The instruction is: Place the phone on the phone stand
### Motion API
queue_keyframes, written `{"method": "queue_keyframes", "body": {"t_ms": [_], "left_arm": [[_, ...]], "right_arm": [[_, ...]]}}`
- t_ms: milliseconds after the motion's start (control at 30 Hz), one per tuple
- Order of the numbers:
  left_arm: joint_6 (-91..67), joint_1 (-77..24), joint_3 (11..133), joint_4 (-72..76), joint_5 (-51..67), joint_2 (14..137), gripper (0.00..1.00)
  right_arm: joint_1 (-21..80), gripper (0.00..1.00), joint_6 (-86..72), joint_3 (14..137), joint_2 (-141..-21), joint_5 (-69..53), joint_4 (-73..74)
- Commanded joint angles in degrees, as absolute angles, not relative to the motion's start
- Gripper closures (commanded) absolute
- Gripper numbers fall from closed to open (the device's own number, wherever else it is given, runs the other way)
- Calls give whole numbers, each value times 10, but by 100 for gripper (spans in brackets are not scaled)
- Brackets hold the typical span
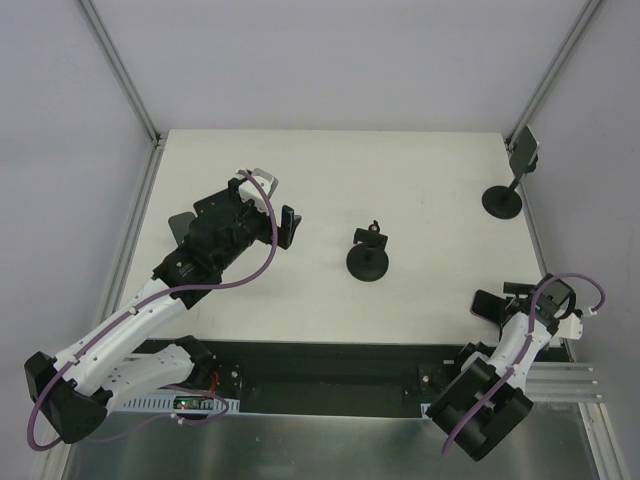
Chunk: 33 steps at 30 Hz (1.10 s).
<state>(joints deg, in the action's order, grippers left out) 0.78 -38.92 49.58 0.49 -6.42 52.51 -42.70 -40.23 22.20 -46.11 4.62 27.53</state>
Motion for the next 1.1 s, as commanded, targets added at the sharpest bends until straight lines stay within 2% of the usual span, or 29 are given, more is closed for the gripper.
{"method": "queue_keyframes", "body": {"t_ms": [0, 400, 833, 1067], "left_arm": [[2, -388, 514, 18, -67, 523, 9], [2, -388, 519, 15, -52, 531, 9], [2, -387, 520, 14, -57, 523, 9], [-18, -387, 520, 15, -45, 530, 9]], "right_arm": [[-434, 4, -408, 216, -482, 19, 190], [-430, 4, -368, 287, -642, -30, 191], [-324, 4, -289, 431, -771, -13, 301], [-259, 4, -276, 476, -817, -4, 308]]}}
